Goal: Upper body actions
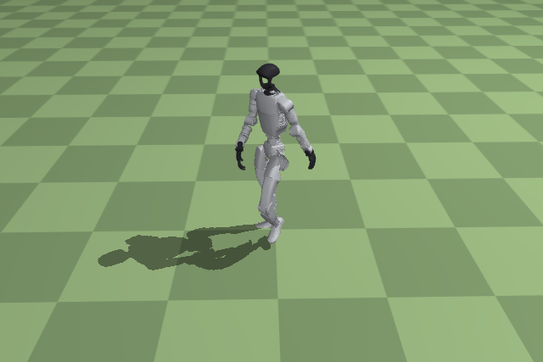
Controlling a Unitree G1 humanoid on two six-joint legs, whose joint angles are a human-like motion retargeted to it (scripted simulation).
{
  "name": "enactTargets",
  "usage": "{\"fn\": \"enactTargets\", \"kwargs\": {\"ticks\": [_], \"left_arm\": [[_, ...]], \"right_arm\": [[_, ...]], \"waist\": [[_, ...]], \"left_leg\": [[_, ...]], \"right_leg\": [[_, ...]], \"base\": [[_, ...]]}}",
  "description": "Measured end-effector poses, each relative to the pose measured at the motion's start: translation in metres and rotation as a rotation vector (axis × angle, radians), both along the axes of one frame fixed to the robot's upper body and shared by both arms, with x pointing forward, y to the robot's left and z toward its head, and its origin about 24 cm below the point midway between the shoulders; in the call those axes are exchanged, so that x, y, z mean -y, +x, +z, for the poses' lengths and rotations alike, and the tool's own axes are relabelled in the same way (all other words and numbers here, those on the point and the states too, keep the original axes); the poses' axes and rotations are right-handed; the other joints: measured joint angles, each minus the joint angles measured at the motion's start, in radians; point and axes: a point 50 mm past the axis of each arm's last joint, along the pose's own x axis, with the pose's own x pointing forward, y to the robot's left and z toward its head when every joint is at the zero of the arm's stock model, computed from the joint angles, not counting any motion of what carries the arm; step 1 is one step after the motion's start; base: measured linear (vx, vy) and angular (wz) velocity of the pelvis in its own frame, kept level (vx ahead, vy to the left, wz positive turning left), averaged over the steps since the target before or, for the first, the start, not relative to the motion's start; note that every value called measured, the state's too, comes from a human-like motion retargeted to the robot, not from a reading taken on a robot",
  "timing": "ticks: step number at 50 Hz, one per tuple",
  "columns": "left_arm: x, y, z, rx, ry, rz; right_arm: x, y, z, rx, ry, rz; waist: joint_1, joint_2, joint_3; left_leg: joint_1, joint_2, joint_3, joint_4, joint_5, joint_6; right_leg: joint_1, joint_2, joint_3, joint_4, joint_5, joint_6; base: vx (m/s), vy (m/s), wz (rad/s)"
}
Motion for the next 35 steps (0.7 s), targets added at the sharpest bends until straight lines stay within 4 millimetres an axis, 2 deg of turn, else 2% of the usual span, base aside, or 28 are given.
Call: {"fn": "enactTargets", "kwargs": {"ticks": [3, 5, 7, 8, 9, 10, 12, 13, 15, 16, 18, 21, 23, 25, 28, 30, 32, 33, 35], "left_arm": [[0.003, 0.032, -0.01, 0.079, -0.029, -0.067], [0.008, 0.062, -0.017, 0.168, -0.035, -0.123], [0.016, 0.093, -0.023, 0.256, -0.016, -0.182], [0.022, 0.107, -0.024, 0.297, -0.009, -0.206], [0.029, 0.127, -0.026, 0.349, -0.018, -0.225], [0.036, 0.148, -0.026, 0.406, -0.035, -0.243], [0.049, 0.21, -0.021, 0.584, -0.1, -0.305], [0.054, 0.24, -0.015, 0.681, -0.131, -0.35], [0.06, 0.3, 0.006, 0.879, -0.188, -0.462], [0.061, 0.324, 0.017, 0.959, -0.197, -0.523], [0.063, 0.36, 0.037, 1.088, -0.179, -0.638], [0.07, 0.388, 0.058, 1.206, -0.091, -0.776], [0.072, 0.399, 0.067, 1.258, -0.034, -0.81], [0.071, 0.4, 0.068, 1.277, -0.016, -0.805], [0.07, 0.377, 0.051, 1.205, -0.059, -0.762], [0.069, 0.349, 0.031, 1.111, -0.1, -0.716], [0.069, 0.308, 0.009, 0.981, -0.14, -0.659], [0.066, 0.283, -0.001, 0.908, -0.152, -0.625], [0.054, 0.225, -0.019, 0.741, -0.144, -0.542]], "right_arm": [[0.026, -0.051, -0.038, -0.191, -0.121, -0.033], [0.046, -0.095, -0.061, -0.336, -0.211, -0.111], [0.067, -0.148, -0.079, -0.527, -0.299, -0.217], [0.079, -0.176, -0.084, -0.635, -0.344, -0.272], [0.092, -0.203, -0.085, -0.738, -0.389, -0.332], [0.106, -0.228, -0.085, -0.839, -0.433, -0.395], [0.131, -0.258, -0.079, -0.956, -0.495, -0.569], [0.142, -0.271, -0.075, -0.985, -0.518, -0.664], [0.158, -0.295, -0.068, -1.018, -0.561, -0.837], [0.165, -0.309, -0.064, -1.047, -0.584, -0.895], [0.175, -0.339, -0.054, -1.121, -0.644, -0.992], [0.174, -0.386, -0.039, -1.218, -0.736, -1.102], [0.17, -0.404, -0.032, -1.24, -0.786, -1.139], [0.167, -0.412, -0.03, -1.245, -0.819, -1.137], [0.159, -0.41, -0.033, -1.254, -0.795, -1.076], [0.154, -0.4, -0.039, -1.253, -0.756, -1.02], [0.149, -0.383, -0.047, -1.222, -0.722, -0.95], [0.146, -0.371, -0.052, -1.196, -0.706, -0.909], [0.14, -0.342, -0.063, -1.121, -0.677, -0.806]], "waist": [[-0.03, -0.012, -0.027], [-0.032, -0.014, -0.027], [-0.042, 0.006, -0.035], [-0.057, 0.025, -0.039], [-0.087, 0.04, -0.044], [-0.125, 0.055, -0.051], [-0.143, 0.098, -0.017], [-0.16, 0.111, -0.004], [-0.197, 0.13, 0.026], [-0.235, 0.13, 0.034], [-0.289, 0.133, 0.037], [-0.279, 0.137, 0.012], [-0.259, 0.126, 0.005], [-0.251, 0.119, -0.003], [-0.22, 0.114, -0.027], [-0.201, 0.107, -0.047], [-0.188, 0.09, -0.078], [-0.177, 0.079, -0.09], [-0.158, 0.066, -0.096]], "left_leg": [[0.167, -0.129, -0.006, -0.313, 0.069, -0.057], [0.313, -0.239, -0.049, -0.604, 0.094, -0.117], [0.465, -0.321, -0.041, -0.856, -0.075, -0.123], [0.516, -0.332, -0.017, -0.967, -0.093, -0.09], [0.542, -0.331, -0.033, -1.04, -0.089, -0.077], [0.555, -0.326, -0.069, -1.093, -0.073, -0.074], [0.532, -0.275, -0.057, -1.112, -0.049, -0.076], [0.525, -0.265, -0.06, -1.128, -0.04, -0.07], [0.508, -0.244, -0.068, -1.146, -0.022, -0.066], [0.502, -0.245, -0.087, -1.149, -0.02, -0.061], [0.482, -0.232, -0.112, -1.138, -0.019, -0.059], [0.463, -0.21, -0.117, -1.119, -0.025, -0.062], [0.469, -0.209, -0.104, -1.116, -0.031, -0.066], [0.479, -0.213, -0.09, -1.117, -0.037, -0.067], [0.507, -0.228, -0.054, -1.132, -0.045, -0.073], [0.524, -0.246, -0.038, -1.13, -0.059, -0.078], [0.523, -0.275, -0.031, -1.101, -0.084, -0.082], [0.52, -0.289, -0.023, -1.073, -0.101, -0.087], [0.516, -0.294, -0.008, -0.979, -0.121, -0.103]], "right_leg": [[0.01, -0.016, -0.02, 0.019, -0.027, 0.012], [0.019, -0.017, -0.012, 0.059, -0.059, 0.012], [0.012, 0.007, -0.018, 0.135, -0.087, 0.006], [0.002, 0.02, -0.024, 0.19, -0.074, 0.002], [-0.023, 0.018, -0.058, 0.264, -0.012, 0.001], [-0.057, 0.006, -0.105, 0.348, 0.073, 0.0], [-0.204, -0.036, -0.093, 0.592, 0.233, -0.005], [-0.289, -0.014, -0.039, 0.69, 0.261, -0.017], [-0.415, -0.045, -0.045, 0.89, 0.209, -0.059], [-0.46, -0.082, -0.073, 0.974, 0.178, -0.075], [-0.55, -0.106, -0.078, 1.099, 0.139, -0.091], [-0.635, -0.059, -0.029, 1.144, 0.128, -0.077], [-0.624, -0.049, -0.023, 1.115, 0.131, -0.079], [-0.571, -0.046, -0.036, 1.043, 0.142, -0.077], [-0.446, 0.015, 0.005, 0.848, 0.183, -0.042], [-0.335, 0.068, 0.059, 0.672, 0.221, 0.008], [-0.211, 0.087, 0.095, 0.469, 0.23, 0.047], [-0.148, 0.092, 0.112, 0.369, 0.172, 0.055], [-0.001, 0.052, -0.016, 0.202, -0.023, 0.041]], "base": [[0.23, 0.1, 0.5], [0.24, 0.11, -0.09], [0.28, 0.15, -0.25], [0.33, 0.26, -0.04], [0.28, 0.28, 0.23], [0.02, 0.2, 0.06], [-0.28, 0.09, -0.28], [-0.39, 0.03, -0.1], [-0.3, 0.03, 0.22], [-0.09, 0.03, 0.58], [0.1, -0.01, 0.55], [0.12, -0.08, 0.02], [0.05, -0.09, -0.3], [0.04, -0.04, -0.35], [0.06, -0.02, -0.49], [0.11, -0.04, -0.31], [0.16, -0.02, -0.1], [0.18, 0.0, -0.16], [0.15, -0.05, -0.22]]}}
